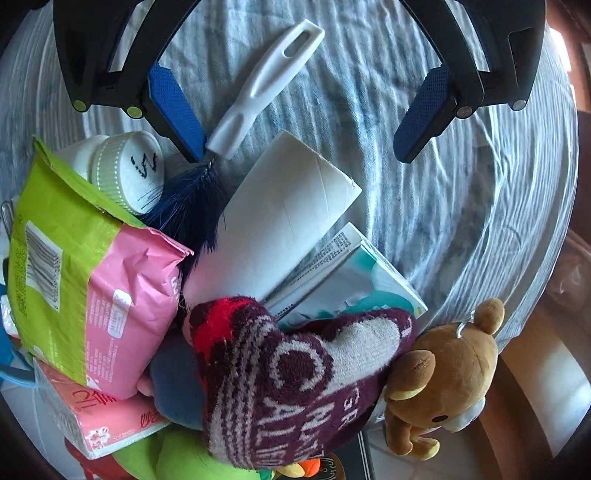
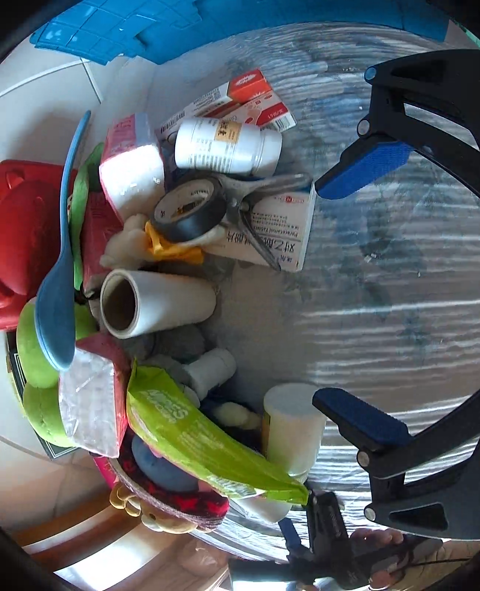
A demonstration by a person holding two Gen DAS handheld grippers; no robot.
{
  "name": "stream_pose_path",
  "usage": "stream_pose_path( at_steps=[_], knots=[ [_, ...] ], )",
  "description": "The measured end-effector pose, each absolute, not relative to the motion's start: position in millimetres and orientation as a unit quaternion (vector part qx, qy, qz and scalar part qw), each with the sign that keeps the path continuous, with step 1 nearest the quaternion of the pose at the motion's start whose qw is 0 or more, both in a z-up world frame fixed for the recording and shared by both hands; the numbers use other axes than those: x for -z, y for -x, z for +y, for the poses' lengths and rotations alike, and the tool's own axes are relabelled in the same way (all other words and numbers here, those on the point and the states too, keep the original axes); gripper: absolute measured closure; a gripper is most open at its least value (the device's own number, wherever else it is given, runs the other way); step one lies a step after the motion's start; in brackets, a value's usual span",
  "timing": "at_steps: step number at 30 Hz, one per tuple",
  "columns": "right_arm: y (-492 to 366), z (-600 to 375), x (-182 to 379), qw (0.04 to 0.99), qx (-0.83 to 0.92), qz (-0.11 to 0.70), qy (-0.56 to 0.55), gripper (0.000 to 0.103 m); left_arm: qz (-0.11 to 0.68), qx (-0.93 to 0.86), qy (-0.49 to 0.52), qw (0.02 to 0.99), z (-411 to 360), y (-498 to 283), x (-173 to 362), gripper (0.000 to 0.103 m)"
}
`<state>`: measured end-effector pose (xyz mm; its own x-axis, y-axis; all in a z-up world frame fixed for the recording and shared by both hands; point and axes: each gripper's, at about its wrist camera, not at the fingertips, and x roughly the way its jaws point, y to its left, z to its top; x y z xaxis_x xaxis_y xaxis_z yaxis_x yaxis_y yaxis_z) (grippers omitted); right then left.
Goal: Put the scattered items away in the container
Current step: 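Move both open grippers toward the pile of items, then close the right gripper around the white medicine bottle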
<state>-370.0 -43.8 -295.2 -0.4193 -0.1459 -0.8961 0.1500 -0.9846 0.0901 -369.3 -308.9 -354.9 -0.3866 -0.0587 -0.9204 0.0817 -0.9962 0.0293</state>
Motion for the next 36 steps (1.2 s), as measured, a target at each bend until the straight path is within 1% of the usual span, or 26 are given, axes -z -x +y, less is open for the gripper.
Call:
stream_pose_path(
  at_steps=[5, 10, 11, 14, 16, 17, 18, 19, 20, 21, 23, 26, 27, 29, 30, 31, 33, 36],
  knots=[
    [371.2, -77.0, 297.9, 0.128, 0.835, 0.001, -0.535, 0.000, 0.026, 0.826, -0.562, 0.035, -312.3, 365.4, 358.4, 0.000],
    [373.8, -103.4, 295.5, 0.144, 0.831, 0.005, -0.537, 0.000, -0.013, 0.826, -0.563, 0.035, -306.4, 347.4, 355.5, 0.000],
    [373.2, -108.6, 296.9, 0.145, 0.831, 0.005, -0.537, 0.000, -0.014, 0.827, -0.561, 0.030, -306.3, 342.9, 355.7, 0.002],
    [370.1, -123.9, 304.2, 0.146, 0.830, 0.000, -0.538, 0.000, 0.015, 0.828, -0.560, 0.017, -308.9, 337.2, 355.2, 0.014],
    [368.2, -131.5, 306.3, 0.147, 0.832, -0.005, -0.536, 0.000, 0.016, 0.832, -0.554, 0.013, -305.9, 335.3, 353.8, 0.019],
    [366.9, -135.1, 307.0, 0.148, 0.832, -0.007, -0.534, 0.000, 0.015, 0.835, -0.550, 0.011, -304.1, 334.4, 353.0, 0.024],
    [365.8, -137.8, 308.2, 0.147, 0.833, -0.006, -0.533, 0.000, 0.014, 0.837, -0.547, 0.009, -301.6, 334.3, 351.7, 0.033],
    [365.8, -139.5, 310.4, 0.147, 0.832, -0.003, -0.535, 0.000, 0.013, 0.838, -0.545, 0.006, -298.9, 334.4, 350.3, 0.038],
    [367.4, -139.9, 313.8, 0.149, 0.831, -0.003, -0.536, 0.000, 0.011, 0.839, -0.544, 0.003, -296.5, 334.8, 349.3, 0.048],
    [369.5, -139.4, 317.7, 0.152, 0.829, -0.005, -0.538, 0.000, 0.010, 0.840, -0.543, -0.001, -294.1, 335.2, 348.4, 0.056],
    [372.7, -134.1, 322.3, 0.153, 0.825, -0.008, -0.544, 0.000, 0.007, 0.840, -0.542, -0.007, -289.3, 336.1, 346.6, 0.062],
    [367.1, -117.6, 318.7, 0.143, 0.822, 0.009, -0.551, 0.001, 0.013, 0.839, -0.545, -0.010, -289.6, 331.0, 345.0, 0.069],
    [364.0, -111.7, 317.4, 0.144, 0.819, 0.010, -0.555, 0.007, 0.015, 0.837, -0.546, -0.010, -290.6, 328.2, 344.6, 0.071],
    [357.1, -100.0, 315.8, 0.155, 0.808, 0.002, -0.568, 0.015, 0.027, 0.834, -0.550, -0.013, -292.8, 321.2, 343.3, 0.074],
    [353.1, -96.2, 314.6, 0.157, 0.805, 0.003, -0.572, 0.017, 0.032, 0.832, -0.553, -0.013, -293.7, 317.6, 342.8, 0.075],
    [348.4, -94.7, 313.5, 0.159, 0.802, 0.010, -0.576, 0.017, 0.036, 0.830, -0.556, -0.015, -294.2, 313.7, 342.3, 0.075],
    [338.3, -93.5, 314.9, 0.163, 0.792, 0.025, -0.587, 0.022, 0.047, 0.826, -0.561, -0.023, -294.6, 305.4, 341.1, 0.075],
    [326.4, -83.8, 317.8, 0.150, 0.790, 0.027, -0.594, 0.022, 0.043, 0.826, -0.562, -0.023, -292.4, 293.0, 334.1, 0.074]
  ],
)
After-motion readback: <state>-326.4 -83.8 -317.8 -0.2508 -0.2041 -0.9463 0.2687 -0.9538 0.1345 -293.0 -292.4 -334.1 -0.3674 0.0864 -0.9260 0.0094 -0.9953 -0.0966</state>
